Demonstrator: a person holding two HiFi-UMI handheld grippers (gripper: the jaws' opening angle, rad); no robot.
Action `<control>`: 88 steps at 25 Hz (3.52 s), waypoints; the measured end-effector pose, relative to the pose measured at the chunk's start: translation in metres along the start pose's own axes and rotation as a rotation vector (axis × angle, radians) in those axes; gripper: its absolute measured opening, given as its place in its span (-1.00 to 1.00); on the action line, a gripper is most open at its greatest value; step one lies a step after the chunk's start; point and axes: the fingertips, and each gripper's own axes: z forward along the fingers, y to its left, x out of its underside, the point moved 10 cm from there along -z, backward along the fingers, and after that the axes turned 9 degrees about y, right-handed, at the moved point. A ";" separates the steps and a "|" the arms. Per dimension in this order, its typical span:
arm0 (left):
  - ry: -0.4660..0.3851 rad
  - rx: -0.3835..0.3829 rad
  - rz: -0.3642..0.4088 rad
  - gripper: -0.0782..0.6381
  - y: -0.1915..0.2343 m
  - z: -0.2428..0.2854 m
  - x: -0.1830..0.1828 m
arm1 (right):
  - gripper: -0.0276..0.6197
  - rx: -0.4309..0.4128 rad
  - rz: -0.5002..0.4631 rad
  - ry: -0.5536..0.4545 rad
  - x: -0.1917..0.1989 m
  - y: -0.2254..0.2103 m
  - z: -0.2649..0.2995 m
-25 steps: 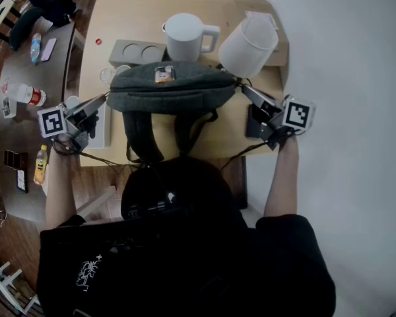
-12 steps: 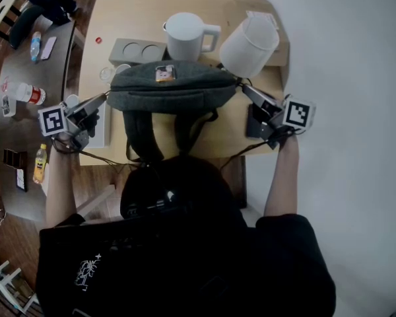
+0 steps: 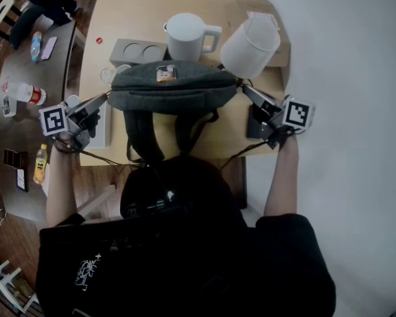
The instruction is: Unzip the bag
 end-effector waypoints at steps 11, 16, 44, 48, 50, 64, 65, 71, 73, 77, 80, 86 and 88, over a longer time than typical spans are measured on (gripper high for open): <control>0.002 -0.004 -0.010 -0.77 0.003 0.000 0.001 | -0.87 0.004 -0.010 0.007 -0.001 0.000 0.002; -0.001 -0.006 -0.013 -0.77 0.004 0.000 0.001 | -0.87 -0.008 -0.013 0.004 -0.001 -0.001 0.003; -0.006 -0.004 -0.022 -0.77 0.009 0.002 0.001 | -0.87 -0.021 -0.003 0.006 0.001 -0.004 0.007; -0.010 -0.014 -0.029 -0.77 0.011 0.001 0.002 | -0.87 -0.006 0.015 0.007 0.002 -0.006 0.006; -0.011 -0.015 -0.023 -0.77 0.011 0.001 0.002 | -0.87 -0.005 0.000 0.009 0.001 -0.007 0.006; -0.014 -0.024 -0.032 -0.76 0.012 0.001 0.004 | -0.87 -0.012 0.029 0.016 0.004 -0.010 0.007; -0.014 -0.026 -0.028 -0.76 0.012 0.001 0.004 | -0.87 -0.010 0.027 0.017 0.004 -0.011 0.007; -0.013 -0.032 -0.019 -0.76 0.013 0.001 0.004 | -0.87 -0.012 0.003 0.020 0.003 -0.012 0.008; -0.013 -0.032 -0.018 -0.76 0.013 0.001 0.005 | -0.87 -0.012 0.020 0.021 0.005 -0.013 0.008; -0.015 -0.029 -0.015 -0.76 0.014 0.001 0.005 | -0.86 -0.018 0.027 0.020 0.005 -0.013 0.009; -0.016 -0.034 -0.026 -0.76 0.015 0.001 0.005 | -0.87 -0.008 0.026 0.024 0.005 -0.015 0.009; -0.014 -0.032 -0.023 -0.76 0.016 0.002 0.006 | -0.86 0.005 0.026 0.033 0.005 -0.019 0.009; -0.014 -0.039 -0.031 -0.76 0.017 0.002 0.007 | -0.86 0.008 0.035 0.035 0.006 -0.020 0.010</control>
